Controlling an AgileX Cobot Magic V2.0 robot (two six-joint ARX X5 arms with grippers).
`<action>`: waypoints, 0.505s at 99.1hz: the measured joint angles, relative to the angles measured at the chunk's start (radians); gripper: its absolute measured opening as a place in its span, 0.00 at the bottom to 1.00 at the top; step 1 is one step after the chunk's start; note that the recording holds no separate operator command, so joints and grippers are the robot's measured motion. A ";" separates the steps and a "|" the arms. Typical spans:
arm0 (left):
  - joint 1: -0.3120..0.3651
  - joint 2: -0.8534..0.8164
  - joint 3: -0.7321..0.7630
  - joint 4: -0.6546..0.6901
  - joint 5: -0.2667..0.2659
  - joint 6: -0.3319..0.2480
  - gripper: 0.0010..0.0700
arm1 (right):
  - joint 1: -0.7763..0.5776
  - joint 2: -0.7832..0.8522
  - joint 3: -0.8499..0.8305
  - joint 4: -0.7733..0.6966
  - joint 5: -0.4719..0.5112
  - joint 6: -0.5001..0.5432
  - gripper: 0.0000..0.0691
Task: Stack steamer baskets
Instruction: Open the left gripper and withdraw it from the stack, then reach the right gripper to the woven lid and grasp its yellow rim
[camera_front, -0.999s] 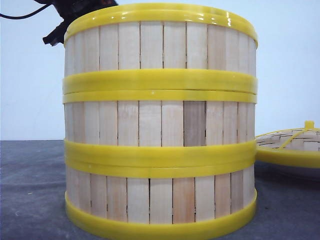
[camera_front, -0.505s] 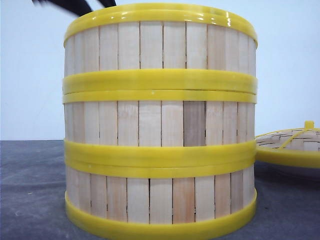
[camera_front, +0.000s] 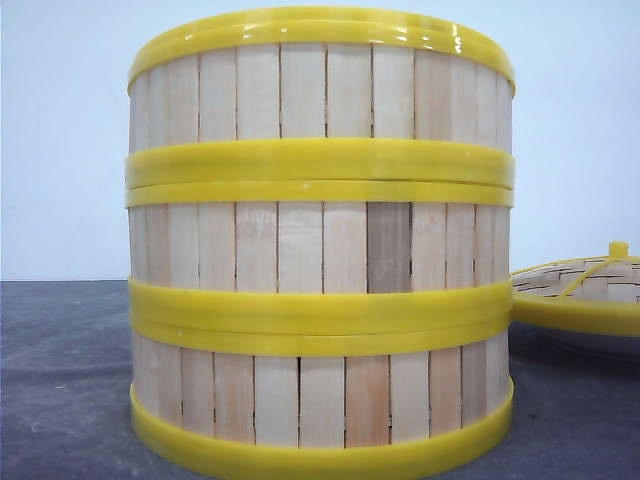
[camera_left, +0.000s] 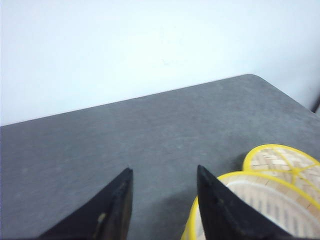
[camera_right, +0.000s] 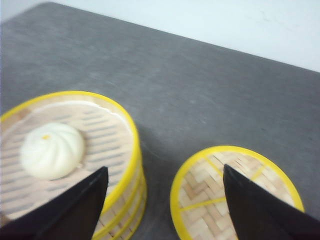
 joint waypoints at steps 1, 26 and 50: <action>0.000 -0.010 -0.010 0.001 0.000 0.000 0.32 | 0.000 0.001 0.000 -0.002 0.004 0.001 0.66; -0.001 -0.286 -0.302 0.032 0.000 -0.006 0.32 | -0.009 0.069 0.000 -0.047 0.042 0.054 0.66; -0.001 -0.421 -0.379 0.000 0.001 -0.013 0.32 | -0.094 0.259 0.000 -0.056 0.060 0.084 0.66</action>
